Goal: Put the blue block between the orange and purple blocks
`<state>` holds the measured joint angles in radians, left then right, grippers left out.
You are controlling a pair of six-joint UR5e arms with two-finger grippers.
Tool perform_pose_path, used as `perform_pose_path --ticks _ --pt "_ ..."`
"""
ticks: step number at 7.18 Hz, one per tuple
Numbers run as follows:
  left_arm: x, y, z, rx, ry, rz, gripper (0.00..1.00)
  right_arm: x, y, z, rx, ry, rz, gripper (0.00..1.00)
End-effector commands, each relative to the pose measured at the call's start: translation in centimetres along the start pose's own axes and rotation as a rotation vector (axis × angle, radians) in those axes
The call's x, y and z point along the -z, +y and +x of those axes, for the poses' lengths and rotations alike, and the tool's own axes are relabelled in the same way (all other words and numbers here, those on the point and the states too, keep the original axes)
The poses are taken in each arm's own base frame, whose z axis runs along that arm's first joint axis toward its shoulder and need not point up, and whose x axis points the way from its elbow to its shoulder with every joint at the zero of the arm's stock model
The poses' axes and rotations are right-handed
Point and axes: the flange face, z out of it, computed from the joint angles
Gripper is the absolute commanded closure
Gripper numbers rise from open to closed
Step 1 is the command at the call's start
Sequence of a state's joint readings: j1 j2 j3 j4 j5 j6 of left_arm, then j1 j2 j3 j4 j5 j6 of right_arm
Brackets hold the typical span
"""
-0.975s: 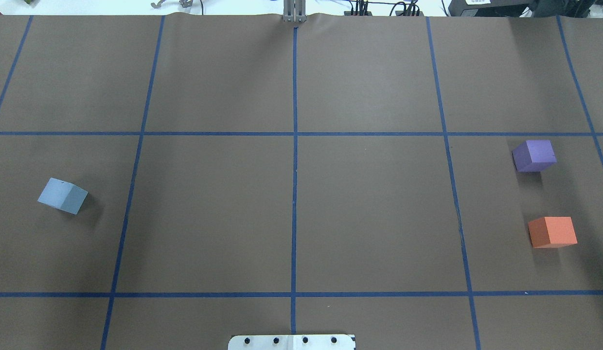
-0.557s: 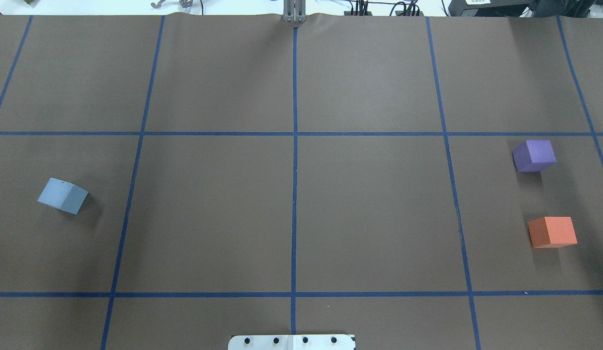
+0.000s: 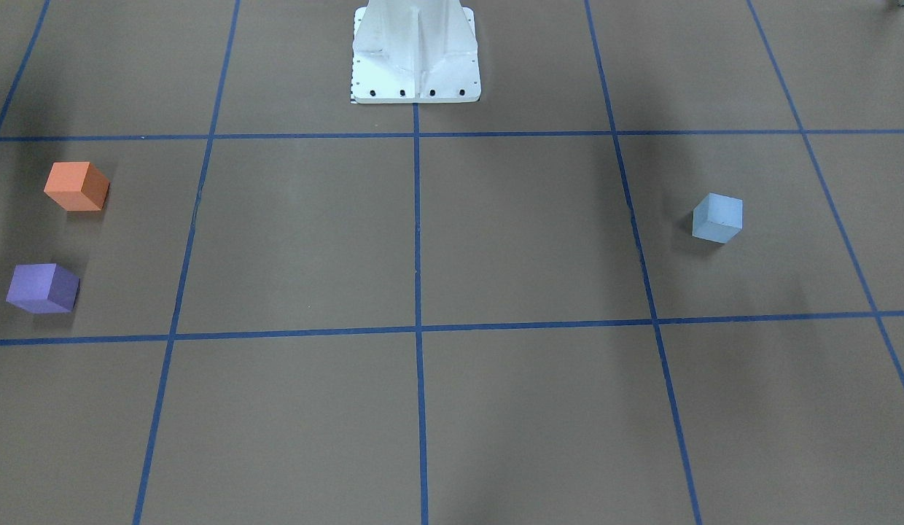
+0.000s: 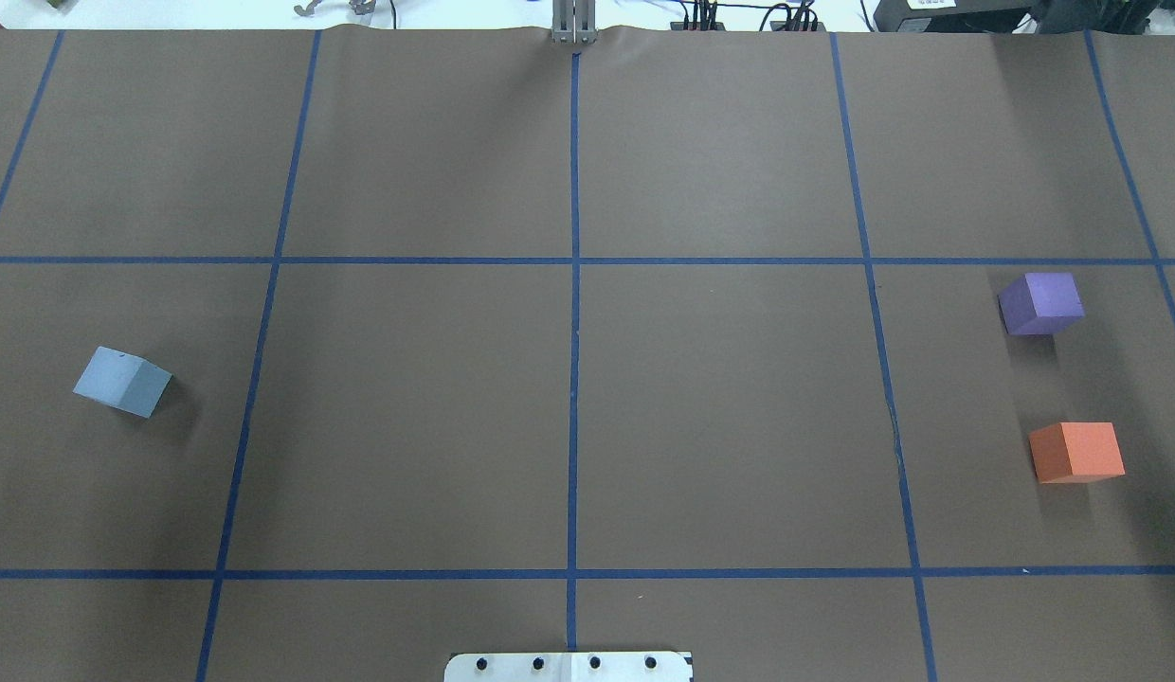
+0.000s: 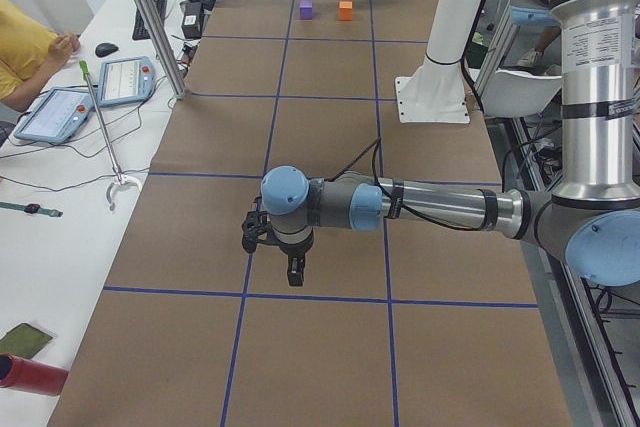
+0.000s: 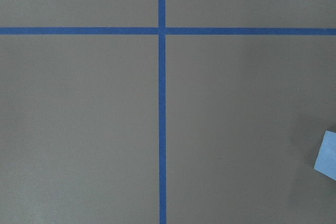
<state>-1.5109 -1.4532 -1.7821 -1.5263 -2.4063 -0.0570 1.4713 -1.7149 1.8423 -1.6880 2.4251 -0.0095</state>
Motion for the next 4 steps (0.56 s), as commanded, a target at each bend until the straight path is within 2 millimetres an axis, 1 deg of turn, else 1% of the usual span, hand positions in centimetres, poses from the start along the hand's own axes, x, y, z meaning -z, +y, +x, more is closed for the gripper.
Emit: perform_pose_path --ticks 1,2,3,4 --pt "0.1 -0.1 0.2 -0.051 0.008 0.044 0.00 0.4 1.2 0.8 -0.027 -0.072 0.016 0.00" --pt "-0.2 -0.2 0.7 -0.091 0.010 0.061 0.00 0.7 1.3 0.7 -0.026 -0.070 0.020 0.00" --pt "-1.1 -0.5 2.2 -0.142 0.016 0.062 0.00 0.4 1.3 1.0 -0.032 -0.058 0.015 0.00" --pt "-3.0 -0.9 4.9 -0.109 0.029 0.043 0.00 0.5 1.2 0.9 -0.029 -0.058 0.018 0.00"
